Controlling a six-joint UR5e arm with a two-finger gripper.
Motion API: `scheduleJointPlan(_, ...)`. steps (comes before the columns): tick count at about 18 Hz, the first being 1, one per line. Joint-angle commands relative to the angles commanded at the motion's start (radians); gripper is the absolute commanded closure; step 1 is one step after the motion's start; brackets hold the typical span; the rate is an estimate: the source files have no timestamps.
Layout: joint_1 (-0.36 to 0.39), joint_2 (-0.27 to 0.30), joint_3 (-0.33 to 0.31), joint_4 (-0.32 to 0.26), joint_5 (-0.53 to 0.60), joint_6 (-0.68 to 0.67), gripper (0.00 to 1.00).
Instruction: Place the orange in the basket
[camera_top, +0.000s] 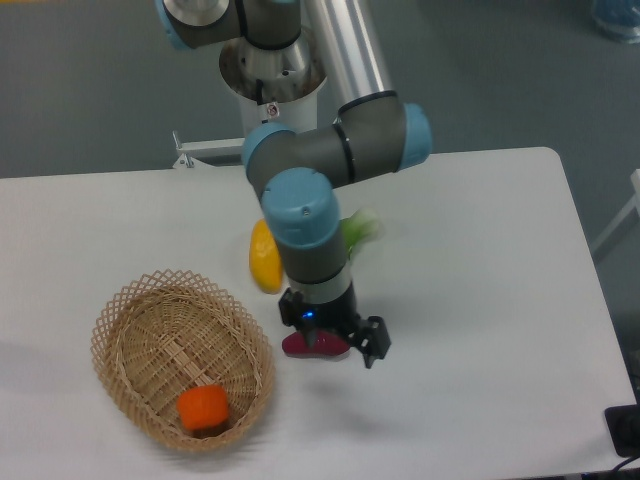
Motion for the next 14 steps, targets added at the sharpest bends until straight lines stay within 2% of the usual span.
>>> scheduleJointPlan(3, 0.042, 0.002, -0.002, -0.005, -0.009, 0.060, 0.00)
scheduleJointPlan(10, 0.045, 0.000, 0.002, -0.005, -0.020, 0.071, 0.00)
scheduleJointPlan(12, 0.052, 0.002, 0.002, -0.006, -0.026, 0.112, 0.00)
scheduleJointPlan(14, 0.057, 0.008, 0.002, -0.031, -0.026, 0.144, 0.00)
